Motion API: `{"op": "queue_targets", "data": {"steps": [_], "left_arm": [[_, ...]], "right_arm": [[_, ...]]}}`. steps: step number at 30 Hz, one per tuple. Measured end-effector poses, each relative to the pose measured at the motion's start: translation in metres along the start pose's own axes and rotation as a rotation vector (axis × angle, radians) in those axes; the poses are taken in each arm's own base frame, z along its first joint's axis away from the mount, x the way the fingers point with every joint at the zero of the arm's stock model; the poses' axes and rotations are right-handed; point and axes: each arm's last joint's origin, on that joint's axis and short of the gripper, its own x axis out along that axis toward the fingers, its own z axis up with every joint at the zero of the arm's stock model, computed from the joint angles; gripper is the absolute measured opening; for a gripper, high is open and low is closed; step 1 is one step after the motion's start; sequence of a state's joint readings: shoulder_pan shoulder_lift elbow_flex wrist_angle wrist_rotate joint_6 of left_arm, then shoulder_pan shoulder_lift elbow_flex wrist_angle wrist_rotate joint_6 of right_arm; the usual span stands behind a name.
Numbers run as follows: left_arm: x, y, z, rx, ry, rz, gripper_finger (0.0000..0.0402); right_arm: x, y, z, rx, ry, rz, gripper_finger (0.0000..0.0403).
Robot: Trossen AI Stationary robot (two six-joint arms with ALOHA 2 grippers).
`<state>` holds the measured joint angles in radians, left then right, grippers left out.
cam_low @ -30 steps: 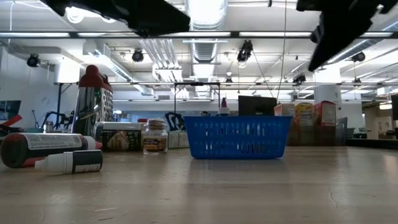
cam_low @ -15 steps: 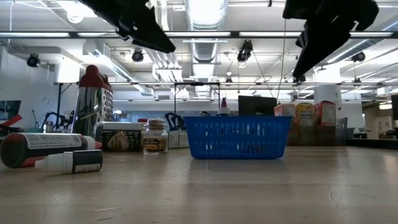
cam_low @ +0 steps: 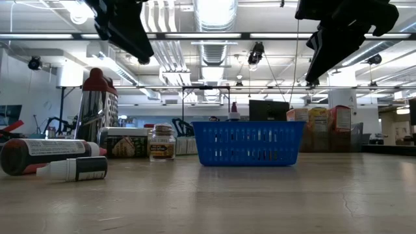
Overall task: Pick & Place Kitchen Items
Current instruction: Put the brown seasoning bottle into the yellow bin
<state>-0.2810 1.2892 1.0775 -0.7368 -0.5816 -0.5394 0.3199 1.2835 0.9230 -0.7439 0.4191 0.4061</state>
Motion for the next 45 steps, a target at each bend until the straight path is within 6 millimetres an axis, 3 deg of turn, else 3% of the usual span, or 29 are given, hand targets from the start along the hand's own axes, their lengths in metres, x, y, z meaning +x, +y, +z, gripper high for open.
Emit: {"op": "queue_targets", "data": {"steps": [11, 17, 29, 38, 45], "left_arm": [[0.005, 0.010, -0.004, -0.107, 0.060, 0.064, 0.0226], [0.011, 0.005, -0.006, 0.116, 0.122, -0.004, 0.0213], [0.021, -0.010, -0.009, 0.225, 0.144, -0.084, 0.0209], [0.053, -0.024, -0.012, 0.324, 0.189, -0.116, 0.0208], [0.074, -0.020, -0.013, 0.325, 0.246, -0.122, 0.0209]], "right_arm": [[0.000, 0.002, 0.004, 0.001, -0.038, 0.016, 0.0008], [0.000, 0.002, 0.005, 0.006, -0.046, 0.020, 0.0008], [0.000, 0.002, 0.005, 0.005, -0.047, 0.019, 0.0008], [0.000, 0.003, 0.006, 0.006, -0.059, 0.024, 0.0008], [0.000, 0.003, 0.006, 0.006, -0.059, 0.024, 0.0008]]}}
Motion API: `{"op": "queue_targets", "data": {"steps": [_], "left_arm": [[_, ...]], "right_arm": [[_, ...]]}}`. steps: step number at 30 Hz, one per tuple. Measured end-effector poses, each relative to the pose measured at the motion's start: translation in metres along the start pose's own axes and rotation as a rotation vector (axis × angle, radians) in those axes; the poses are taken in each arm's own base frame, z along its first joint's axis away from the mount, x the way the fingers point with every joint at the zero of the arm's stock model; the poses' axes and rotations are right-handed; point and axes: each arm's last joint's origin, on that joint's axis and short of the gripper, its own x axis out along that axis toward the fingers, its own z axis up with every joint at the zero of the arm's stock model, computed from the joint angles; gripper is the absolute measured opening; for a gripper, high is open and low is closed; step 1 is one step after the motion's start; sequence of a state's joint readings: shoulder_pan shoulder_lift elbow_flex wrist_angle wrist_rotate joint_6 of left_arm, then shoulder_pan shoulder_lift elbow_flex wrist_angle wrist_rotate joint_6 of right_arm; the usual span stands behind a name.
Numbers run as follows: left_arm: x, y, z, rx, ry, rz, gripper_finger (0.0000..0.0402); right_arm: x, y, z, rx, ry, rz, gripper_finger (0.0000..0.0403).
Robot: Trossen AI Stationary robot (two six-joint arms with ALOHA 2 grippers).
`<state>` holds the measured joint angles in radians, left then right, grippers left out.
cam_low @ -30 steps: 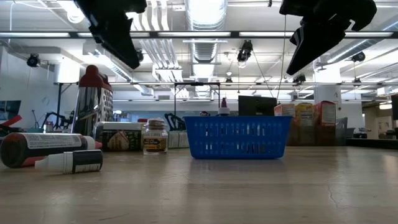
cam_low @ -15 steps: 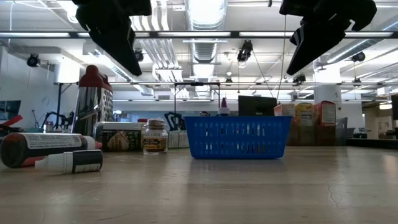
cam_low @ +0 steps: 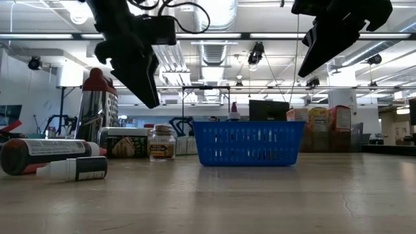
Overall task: Pick & Place Kitchen Items
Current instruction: Put the brown seasoning bottle into the yellow bin
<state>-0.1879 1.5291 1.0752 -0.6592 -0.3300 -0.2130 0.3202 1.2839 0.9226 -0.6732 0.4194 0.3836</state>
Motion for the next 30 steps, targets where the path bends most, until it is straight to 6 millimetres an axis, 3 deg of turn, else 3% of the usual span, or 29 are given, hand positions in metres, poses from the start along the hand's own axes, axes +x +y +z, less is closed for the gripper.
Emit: {"op": "queue_targets", "data": {"steps": [7, 16, 22, 30], "left_arm": [[0.004, 0.007, 0.004, -0.009, 0.005, -0.085, 0.0208], [0.027, 0.020, 0.008, -0.033, 0.075, -0.182, 0.0204], [0.029, 0.019, 0.019, -0.016, 0.059, -0.183, 0.0204], [0.051, 0.012, 0.021, 0.000, 0.126, -0.191, 0.0204]], "right_arm": [[0.000, 0.000, 0.000, -0.003, 0.000, 0.000, 0.0008], [0.000, 0.000, 0.000, -0.002, -0.003, 0.001, 0.0008], [0.000, 0.000, 0.000, -0.002, -0.001, 0.000, 0.0008], [0.000, 0.000, 0.000, -0.002, -0.001, 0.000, 0.0008]]}}
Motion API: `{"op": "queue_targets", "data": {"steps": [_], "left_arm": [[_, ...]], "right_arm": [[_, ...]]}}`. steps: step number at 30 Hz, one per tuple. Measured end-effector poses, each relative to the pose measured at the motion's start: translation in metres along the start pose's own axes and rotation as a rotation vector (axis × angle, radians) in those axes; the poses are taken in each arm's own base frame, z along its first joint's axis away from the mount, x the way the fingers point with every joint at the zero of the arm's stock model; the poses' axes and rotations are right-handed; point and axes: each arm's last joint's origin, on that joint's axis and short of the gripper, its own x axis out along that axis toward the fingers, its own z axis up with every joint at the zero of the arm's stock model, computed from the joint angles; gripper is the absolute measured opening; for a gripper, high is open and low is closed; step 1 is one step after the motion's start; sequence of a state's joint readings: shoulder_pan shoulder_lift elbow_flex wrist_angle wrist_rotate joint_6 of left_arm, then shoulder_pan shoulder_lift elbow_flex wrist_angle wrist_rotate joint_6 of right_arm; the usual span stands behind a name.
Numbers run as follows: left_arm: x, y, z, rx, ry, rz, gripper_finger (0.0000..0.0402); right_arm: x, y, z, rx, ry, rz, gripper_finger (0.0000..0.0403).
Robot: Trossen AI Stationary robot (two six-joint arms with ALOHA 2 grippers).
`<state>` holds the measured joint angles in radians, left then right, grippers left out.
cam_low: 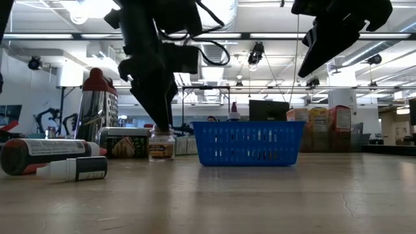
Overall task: Pick & Place Kitchen Items
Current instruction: Put the brown seasoning bottle into the yellow bin
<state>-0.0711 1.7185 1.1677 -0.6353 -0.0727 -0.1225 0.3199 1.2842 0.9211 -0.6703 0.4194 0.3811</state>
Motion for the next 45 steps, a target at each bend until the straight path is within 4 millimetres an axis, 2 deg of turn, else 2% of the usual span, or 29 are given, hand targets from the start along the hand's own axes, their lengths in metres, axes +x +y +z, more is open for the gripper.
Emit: {"op": "queue_targets", "data": {"steps": [3, 18, 26, 30, 45], "left_arm": [[0.005, 0.000, -0.001, 0.000, 0.015, -0.001, 0.0204], [0.004, 0.000, -0.002, -0.005, 0.038, 0.002, 0.0205], [-0.008, -0.001, 0.010, -0.007, 0.027, -0.002, 0.0246], [-0.012, -0.001, 0.008, -0.006, 0.077, -0.014, 0.0264], [-0.009, -0.001, 0.004, -0.027, 0.117, -0.009, 0.0261]], "right_arm": [[0.001, 0.000, -0.001, -0.002, 0.004, -0.002, 0.0008], [0.013, 0.000, -0.016, -0.011, 0.032, -0.013, 0.0008], [0.013, 0.000, -0.015, -0.007, 0.020, -0.008, 0.0008], [0.013, 0.000, -0.015, -0.009, 0.019, -0.007, 0.0008], [0.010, -0.001, -0.015, -0.013, 0.010, 0.006, 0.0008]]}}
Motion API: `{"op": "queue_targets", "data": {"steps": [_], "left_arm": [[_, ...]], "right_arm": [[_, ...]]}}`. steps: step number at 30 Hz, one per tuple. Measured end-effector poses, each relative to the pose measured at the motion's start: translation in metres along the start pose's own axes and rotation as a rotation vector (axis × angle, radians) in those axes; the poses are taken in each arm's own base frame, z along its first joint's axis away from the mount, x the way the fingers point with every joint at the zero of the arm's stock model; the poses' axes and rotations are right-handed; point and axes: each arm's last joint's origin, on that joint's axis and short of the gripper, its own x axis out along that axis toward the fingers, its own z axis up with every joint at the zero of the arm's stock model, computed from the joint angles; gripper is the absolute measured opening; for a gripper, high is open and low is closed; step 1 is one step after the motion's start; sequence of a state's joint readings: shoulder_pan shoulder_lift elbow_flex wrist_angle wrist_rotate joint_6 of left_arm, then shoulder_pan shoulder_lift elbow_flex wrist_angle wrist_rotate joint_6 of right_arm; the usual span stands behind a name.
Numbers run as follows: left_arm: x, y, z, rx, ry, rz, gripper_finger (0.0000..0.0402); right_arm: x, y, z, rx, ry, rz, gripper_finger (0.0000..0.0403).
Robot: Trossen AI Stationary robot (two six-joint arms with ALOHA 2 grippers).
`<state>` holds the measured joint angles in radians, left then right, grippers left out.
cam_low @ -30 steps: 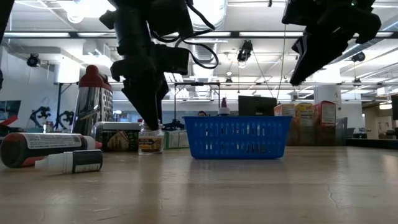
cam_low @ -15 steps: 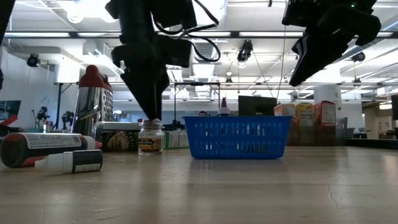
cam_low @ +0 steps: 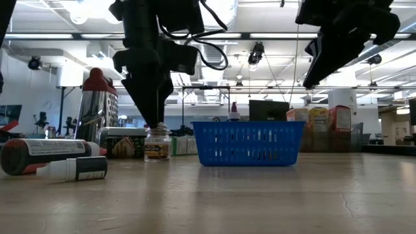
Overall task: Pick & Place Kitchen Items
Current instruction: Put the brown seasoning bottle into the yellow bin
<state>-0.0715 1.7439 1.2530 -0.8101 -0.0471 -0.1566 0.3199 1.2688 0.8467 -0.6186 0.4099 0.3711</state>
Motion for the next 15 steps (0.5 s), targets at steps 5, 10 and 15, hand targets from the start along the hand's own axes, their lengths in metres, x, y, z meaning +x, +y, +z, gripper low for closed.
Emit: {"op": "queue_targets", "data": {"steps": [5, 10, 15], "left_arm": [[0.003, 0.000, -0.002, 0.002, 0.005, 0.001, 0.0261], [0.004, 0.001, -0.001, 0.014, -0.010, 0.018, 0.0259], [0.004, 0.003, 0.000, 0.016, -0.020, 0.022, 0.0258]], "right_arm": [[-0.018, -0.006, 0.001, -0.011, -0.069, 0.088, 0.0008], [-0.038, -0.021, -0.010, 0.021, -0.211, 0.249, 0.0008], [-0.048, -0.041, -0.034, 0.075, -0.278, 0.290, 0.0008]]}}
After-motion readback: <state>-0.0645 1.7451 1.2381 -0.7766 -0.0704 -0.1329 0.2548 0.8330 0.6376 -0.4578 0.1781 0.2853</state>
